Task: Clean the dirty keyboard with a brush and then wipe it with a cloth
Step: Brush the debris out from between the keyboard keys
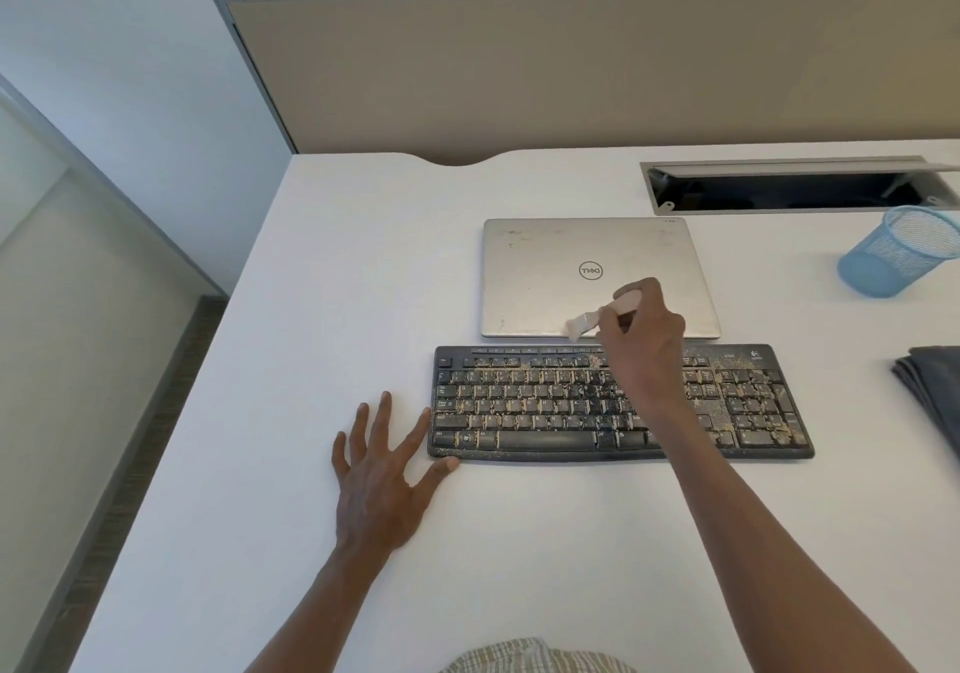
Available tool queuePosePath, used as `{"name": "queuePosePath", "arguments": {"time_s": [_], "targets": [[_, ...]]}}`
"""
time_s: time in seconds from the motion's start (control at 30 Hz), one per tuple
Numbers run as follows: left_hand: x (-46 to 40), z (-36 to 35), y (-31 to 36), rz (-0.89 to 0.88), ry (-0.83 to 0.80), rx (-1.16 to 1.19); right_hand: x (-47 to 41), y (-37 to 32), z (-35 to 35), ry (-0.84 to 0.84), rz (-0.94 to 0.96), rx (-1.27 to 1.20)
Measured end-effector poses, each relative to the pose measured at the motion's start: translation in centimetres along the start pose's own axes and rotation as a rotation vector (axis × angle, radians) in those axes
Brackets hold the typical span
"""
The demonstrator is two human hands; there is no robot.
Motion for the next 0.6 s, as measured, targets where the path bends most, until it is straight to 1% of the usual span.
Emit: {"name": "queuePosePath", "arguments": {"time_s": [0.13,0.27,0.4,0.6], "targets": [[-0.01,0.02,0.01,0.001,-0.002,-0.001,0.55,0.45,-0.95,-0.080,-0.009,0.077],[-0.04,-0.05,-0.05,-0.005,0.006,0.005,0.10,0.08,-0.76,-0.060,-0.002,0.075],[-0.07,-0.17,-0.08,-0.006,0.003,-0.001,0.19,0.34,-1.27,-0.099,-0.006,0.130],[-0.04,-0.15,-0.10,-0.006,0.006,0.000,0.41,-0.39,-1.18,-0.087,0.053,0.185]]}}
Point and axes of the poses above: each hand's wrist, its own x-axis away from the middle knuckle, its own z-axis out of the back of the hand, y = z × x, the point moved 6 cm from there along -x, towards the middle knuckle
